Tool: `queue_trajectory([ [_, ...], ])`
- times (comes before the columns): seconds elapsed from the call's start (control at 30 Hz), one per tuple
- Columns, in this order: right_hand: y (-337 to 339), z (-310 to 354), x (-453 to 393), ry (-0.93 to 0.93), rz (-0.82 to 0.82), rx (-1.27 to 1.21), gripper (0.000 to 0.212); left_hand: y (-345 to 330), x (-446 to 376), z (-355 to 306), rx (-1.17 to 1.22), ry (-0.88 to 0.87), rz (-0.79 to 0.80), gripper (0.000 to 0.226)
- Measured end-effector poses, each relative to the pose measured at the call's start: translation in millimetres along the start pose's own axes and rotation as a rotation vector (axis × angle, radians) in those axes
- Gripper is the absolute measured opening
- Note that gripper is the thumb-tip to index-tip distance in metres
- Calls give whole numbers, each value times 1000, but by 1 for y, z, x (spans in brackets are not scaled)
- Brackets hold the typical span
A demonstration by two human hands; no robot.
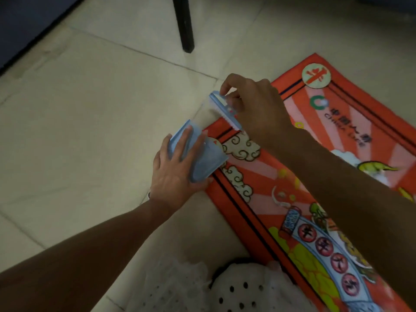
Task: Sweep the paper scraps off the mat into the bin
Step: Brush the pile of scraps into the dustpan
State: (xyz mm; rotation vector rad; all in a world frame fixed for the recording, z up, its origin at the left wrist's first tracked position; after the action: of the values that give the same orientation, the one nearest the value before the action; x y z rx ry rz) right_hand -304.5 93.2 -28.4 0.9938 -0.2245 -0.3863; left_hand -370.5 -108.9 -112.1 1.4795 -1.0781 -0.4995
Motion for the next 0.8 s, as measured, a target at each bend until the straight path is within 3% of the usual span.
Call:
queue_trajectory([
  [0.13,32,-43,22,-68,-106,62,25,-10,-25,-45,-43,-151,-6,99],
  [0.33,79,-103,67,-237,-180,125,37,-26,-52,-116,-83,-325,17,96],
  [0.5,104,-132,108,-309,-195,174,28,-38,-63,-162,-79,-431,51,94],
  [0.8,132,-169,178,-464,-275,141,32,-62,-71,-228,-173,-629,34,91],
])
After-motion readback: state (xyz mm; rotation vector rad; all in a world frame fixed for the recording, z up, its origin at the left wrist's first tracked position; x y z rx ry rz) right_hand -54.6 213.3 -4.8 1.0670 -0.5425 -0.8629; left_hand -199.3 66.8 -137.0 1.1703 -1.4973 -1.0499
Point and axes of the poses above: each hand's wrist, its own x-axis away from the middle knuckle, its own y-axis out of the back of the hand, z = x × y, the point moved 2 cm from there along -x, towards the middle knuckle, and after that the axes turned 14 degrees about z, right-handed, at the moved point
